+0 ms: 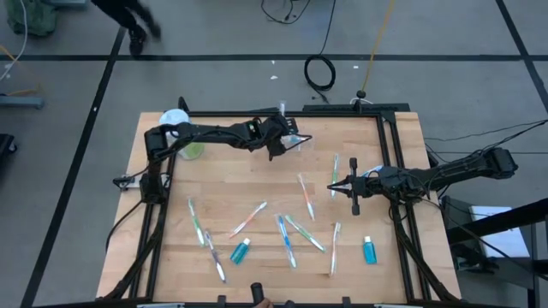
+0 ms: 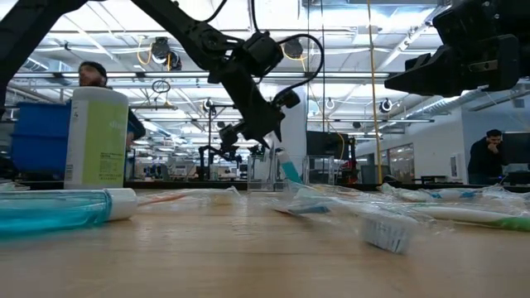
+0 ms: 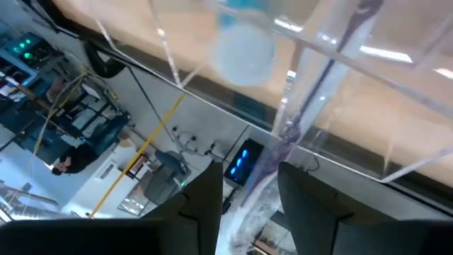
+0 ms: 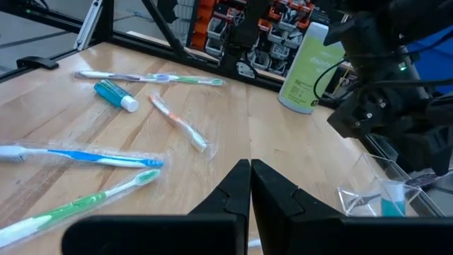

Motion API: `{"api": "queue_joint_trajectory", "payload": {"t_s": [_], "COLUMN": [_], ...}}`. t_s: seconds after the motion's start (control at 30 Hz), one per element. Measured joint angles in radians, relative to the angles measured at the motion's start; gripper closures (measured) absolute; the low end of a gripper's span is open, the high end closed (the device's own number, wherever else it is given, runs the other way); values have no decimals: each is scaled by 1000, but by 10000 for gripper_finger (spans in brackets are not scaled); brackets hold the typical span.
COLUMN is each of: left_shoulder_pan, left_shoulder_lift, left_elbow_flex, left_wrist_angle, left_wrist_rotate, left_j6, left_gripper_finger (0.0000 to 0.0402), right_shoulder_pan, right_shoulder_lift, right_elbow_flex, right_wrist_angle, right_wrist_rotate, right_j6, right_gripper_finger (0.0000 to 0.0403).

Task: Pick & Place toothbrushing station
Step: Put the top blue toothbrush into the transparent organizer

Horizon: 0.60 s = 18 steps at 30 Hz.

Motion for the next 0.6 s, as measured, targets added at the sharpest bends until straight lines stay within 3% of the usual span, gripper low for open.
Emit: {"api": "queue_joint_trajectory", "payload": {"t_s": [0.37, 0.47, 0.6], "left_shoulder_pan": [-7, -21, -45], "left_shoulder_lift": [0, 0, -7], "left_elbow_flex": [0, 0, 25], "left_wrist_angle": [34, 35, -21], "left_wrist_rotate": [15, 15, 22], "left_j6": [-81, -189, -453], "left_gripper_finger": [257, 257, 257], "right_shoulder_pan": [0, 0, 0], "right_shoulder_lift": [0, 0, 0], "right_elbow_flex": [0, 0, 0], "right_wrist_angle": [0, 0, 0], "right_wrist_rotate": [0, 0, 0], "right_j6": [0, -1, -2], "right_gripper_finger": [397, 397, 397]}}
